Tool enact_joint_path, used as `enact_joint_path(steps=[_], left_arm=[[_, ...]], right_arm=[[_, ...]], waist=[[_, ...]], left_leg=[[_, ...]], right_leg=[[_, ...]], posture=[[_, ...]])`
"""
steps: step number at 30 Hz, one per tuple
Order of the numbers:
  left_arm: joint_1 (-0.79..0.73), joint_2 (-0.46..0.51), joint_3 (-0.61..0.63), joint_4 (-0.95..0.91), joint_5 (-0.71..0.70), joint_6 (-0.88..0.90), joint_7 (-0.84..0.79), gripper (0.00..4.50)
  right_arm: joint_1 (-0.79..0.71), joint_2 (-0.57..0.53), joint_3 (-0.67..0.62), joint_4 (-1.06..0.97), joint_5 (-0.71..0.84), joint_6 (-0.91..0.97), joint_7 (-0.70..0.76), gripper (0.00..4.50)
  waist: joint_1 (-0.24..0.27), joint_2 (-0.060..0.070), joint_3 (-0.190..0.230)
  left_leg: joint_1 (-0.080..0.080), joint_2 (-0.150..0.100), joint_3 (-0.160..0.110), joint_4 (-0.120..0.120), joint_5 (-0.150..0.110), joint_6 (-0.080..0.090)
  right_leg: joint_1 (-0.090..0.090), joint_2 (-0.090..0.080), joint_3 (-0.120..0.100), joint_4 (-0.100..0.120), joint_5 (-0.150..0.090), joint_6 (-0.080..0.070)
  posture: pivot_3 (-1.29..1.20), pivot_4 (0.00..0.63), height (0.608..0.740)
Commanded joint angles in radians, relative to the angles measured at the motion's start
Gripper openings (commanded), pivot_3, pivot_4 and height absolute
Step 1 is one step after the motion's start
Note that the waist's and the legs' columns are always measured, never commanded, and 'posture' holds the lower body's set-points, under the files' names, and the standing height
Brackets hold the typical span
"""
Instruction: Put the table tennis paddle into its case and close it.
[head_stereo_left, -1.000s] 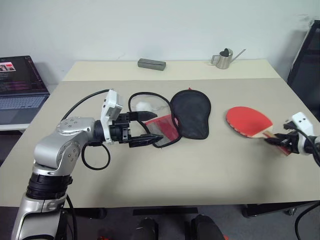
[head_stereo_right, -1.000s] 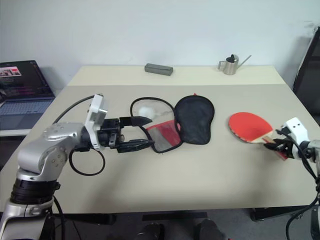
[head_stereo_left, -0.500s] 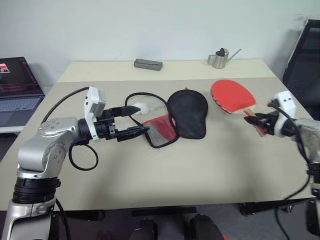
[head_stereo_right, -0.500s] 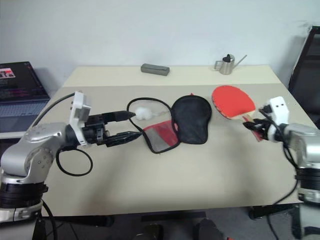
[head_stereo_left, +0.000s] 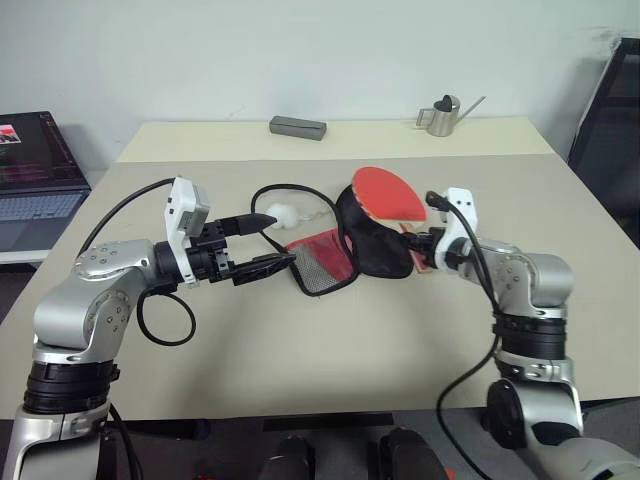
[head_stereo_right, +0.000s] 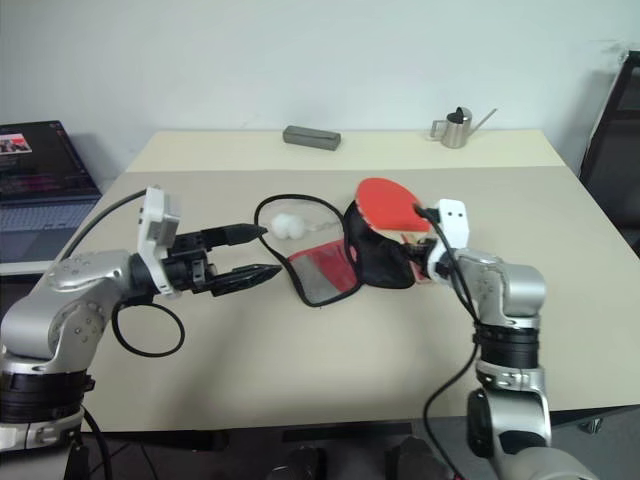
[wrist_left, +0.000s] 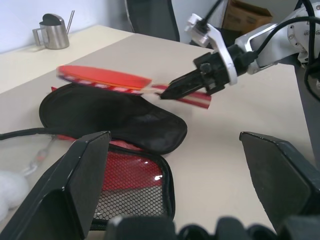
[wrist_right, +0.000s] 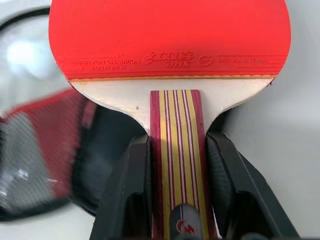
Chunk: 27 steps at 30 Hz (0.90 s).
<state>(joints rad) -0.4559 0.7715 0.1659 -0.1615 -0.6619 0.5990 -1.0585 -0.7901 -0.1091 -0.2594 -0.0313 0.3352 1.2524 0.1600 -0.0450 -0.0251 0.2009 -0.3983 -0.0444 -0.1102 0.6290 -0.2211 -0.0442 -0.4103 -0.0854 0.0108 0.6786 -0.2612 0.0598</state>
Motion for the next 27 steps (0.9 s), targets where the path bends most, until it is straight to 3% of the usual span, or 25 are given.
enact_joint_path(steps=[1,6,14,27], left_arm=[[-0.020,0.008,0.021,-0.020,-0.002,-0.032,-0.008,4.50],[-0.032,0.010,0.017,-0.003,0.002,-0.044,-0.015,4.50],[-0.030,0.011,0.021,-0.002,0.003,-0.048,-0.018,4.50],[-0.031,0.007,0.018,0.001,0.002,-0.053,-0.018,4.50]], right_arm=[[-0.069,0.078,-0.022,-0.016,0.000,-0.048,-0.086,1.12],[-0.096,0.148,-0.009,0.095,-0.038,-0.166,-0.171,1.12],[-0.082,0.145,0.048,0.256,-0.111,-0.350,-0.212,1.12],[-0.089,0.220,0.064,0.338,-0.113,-0.413,-0.249,1.12]], waist=[[-0.002,0.000,0.000],[-0.004,0.000,0.000],[-0.012,0.000,0.000],[-0.016,0.000,0.000]], left_leg=[[0.000,0.000,0.000,0.000,0.000,0.000],[0.000,0.000,0.000,0.000,0.000,0.000],[0.000,0.000,0.001,-0.001,0.000,0.000],[0.001,0.001,0.002,-0.001,0.000,0.000]], right_leg=[[0.000,0.000,0.000,0.000,0.000,0.000],[0.000,0.001,0.000,0.000,0.001,-0.001],[-0.001,0.002,0.000,0.000,0.001,-0.001],[-0.002,0.006,0.002,0.000,0.002,-0.004]], posture=[[0.00,0.150,0.740],[0.00,0.150,0.740],[0.00,0.150,0.740],[0.00,0.150,0.740]])
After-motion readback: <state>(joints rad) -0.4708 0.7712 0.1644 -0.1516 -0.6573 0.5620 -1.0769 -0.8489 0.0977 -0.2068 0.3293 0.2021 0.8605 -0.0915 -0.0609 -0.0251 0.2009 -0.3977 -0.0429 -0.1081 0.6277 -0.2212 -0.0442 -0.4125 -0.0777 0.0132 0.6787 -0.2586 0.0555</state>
